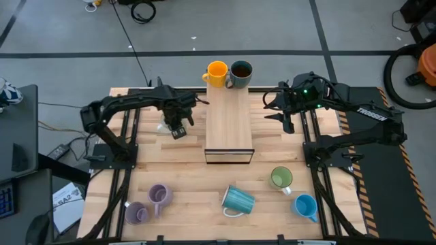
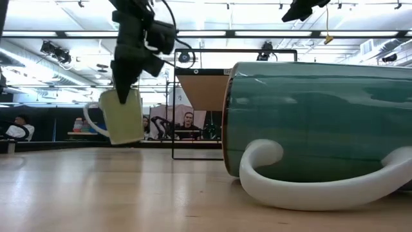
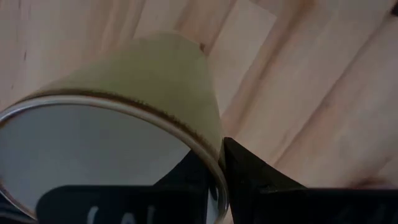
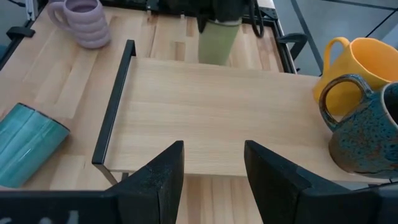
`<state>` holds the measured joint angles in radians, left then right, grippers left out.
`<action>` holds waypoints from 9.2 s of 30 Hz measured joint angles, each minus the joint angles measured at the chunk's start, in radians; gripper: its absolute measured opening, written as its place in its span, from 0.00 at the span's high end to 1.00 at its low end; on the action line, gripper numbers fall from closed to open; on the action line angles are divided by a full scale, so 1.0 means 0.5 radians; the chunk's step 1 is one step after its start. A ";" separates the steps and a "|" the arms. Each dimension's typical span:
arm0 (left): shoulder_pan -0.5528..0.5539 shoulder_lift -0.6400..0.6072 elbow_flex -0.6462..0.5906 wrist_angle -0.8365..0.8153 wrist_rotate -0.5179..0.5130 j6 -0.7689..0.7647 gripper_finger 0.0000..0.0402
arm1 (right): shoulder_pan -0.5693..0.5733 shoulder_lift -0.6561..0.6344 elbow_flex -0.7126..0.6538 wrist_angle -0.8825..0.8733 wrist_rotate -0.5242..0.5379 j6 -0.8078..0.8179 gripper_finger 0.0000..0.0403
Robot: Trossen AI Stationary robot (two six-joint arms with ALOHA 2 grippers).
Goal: Place coffee mugs
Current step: Put the left light green mug on the shelf
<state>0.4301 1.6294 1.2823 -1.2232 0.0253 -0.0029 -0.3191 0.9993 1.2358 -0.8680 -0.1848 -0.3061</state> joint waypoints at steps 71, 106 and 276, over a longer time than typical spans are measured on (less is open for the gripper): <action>-0.010 -0.252 0.408 -0.071 -0.013 -0.066 0.56 | 0.001 0.000 0.000 -0.053 -0.002 0.002 0.57; -0.034 -1.178 -1.078 0.809 -0.527 -0.325 0.56 | 0.002 0.000 0.000 -0.048 -0.002 0.136 0.57; 0.112 -0.196 0.031 1.605 -0.250 0.205 0.82 | 0.002 0.034 -0.002 -0.047 -0.001 0.128 0.57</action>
<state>0.4862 1.5314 1.2977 -0.4205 -0.0998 0.0997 -0.3183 1.0164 1.2350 -0.8915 -0.1852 -0.2420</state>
